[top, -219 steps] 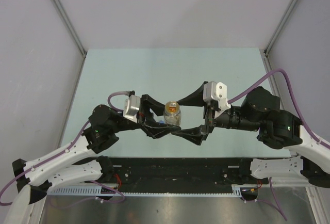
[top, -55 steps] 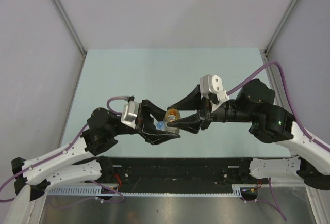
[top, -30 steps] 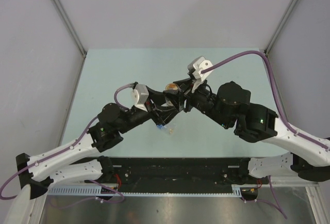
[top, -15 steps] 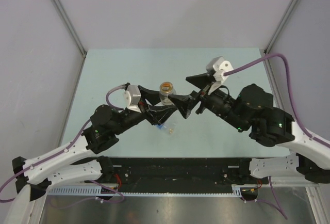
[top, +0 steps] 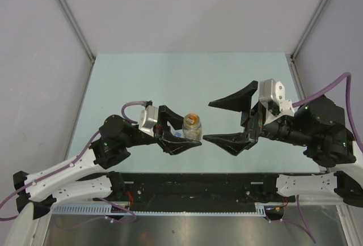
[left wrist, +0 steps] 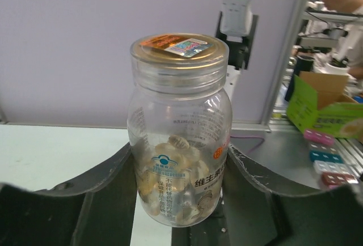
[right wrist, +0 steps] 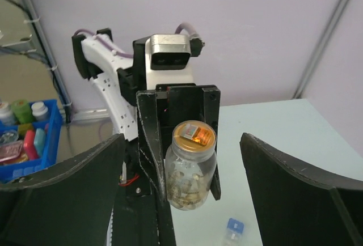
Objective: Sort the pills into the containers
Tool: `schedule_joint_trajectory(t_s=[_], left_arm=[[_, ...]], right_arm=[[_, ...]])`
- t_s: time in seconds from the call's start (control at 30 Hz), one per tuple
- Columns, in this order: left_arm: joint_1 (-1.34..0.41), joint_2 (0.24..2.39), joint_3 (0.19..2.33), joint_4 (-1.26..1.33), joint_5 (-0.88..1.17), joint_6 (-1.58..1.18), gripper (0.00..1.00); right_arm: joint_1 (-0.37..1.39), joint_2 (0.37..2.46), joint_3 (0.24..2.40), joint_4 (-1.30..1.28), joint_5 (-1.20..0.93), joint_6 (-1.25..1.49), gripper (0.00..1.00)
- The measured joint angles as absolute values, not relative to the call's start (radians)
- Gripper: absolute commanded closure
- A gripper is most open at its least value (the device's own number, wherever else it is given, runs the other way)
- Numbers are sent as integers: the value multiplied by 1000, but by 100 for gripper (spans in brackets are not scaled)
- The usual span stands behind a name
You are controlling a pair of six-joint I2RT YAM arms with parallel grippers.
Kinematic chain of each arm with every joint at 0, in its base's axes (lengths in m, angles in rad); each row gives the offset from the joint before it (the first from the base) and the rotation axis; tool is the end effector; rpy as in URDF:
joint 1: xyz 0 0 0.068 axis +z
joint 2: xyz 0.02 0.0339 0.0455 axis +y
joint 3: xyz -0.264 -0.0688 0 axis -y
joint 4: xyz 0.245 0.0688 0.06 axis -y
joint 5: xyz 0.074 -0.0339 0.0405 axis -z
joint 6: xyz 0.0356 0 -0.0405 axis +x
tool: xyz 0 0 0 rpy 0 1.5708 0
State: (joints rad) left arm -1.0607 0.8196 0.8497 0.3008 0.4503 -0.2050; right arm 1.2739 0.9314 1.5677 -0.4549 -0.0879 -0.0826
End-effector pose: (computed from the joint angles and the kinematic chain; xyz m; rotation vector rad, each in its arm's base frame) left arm 0.0759 -0.1674 0.4083 0.9424 1.0355 -1.3508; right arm 0.0355 0.1267 0.5389 -0.9833 1.0966 1.0439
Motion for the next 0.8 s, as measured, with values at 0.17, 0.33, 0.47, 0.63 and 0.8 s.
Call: schedule_joint_trajectory(t_s=[0.17, 0.33, 0.47, 0.63, 0.8], left_arm=[[-1076, 841, 862, 294, 529, -205, 100], [-1083, 852, 875, 289, 562, -202, 100], [-1087, 857, 879, 289, 566, -202, 100], [-1089, 857, 879, 289, 571, -201, 100], [-1089, 857, 879, 288, 570, -201, 100]], right_arm=[[1272, 953, 1567, -477, -152, -106, 12], [1257, 977, 1556, -492, -189, -109, 17], [1242, 984, 1547, -490, -202, -107, 24], [1216, 994, 1541, -484, -227, -101, 35], [1200, 1007, 1535, -473, -266, -86, 55]])
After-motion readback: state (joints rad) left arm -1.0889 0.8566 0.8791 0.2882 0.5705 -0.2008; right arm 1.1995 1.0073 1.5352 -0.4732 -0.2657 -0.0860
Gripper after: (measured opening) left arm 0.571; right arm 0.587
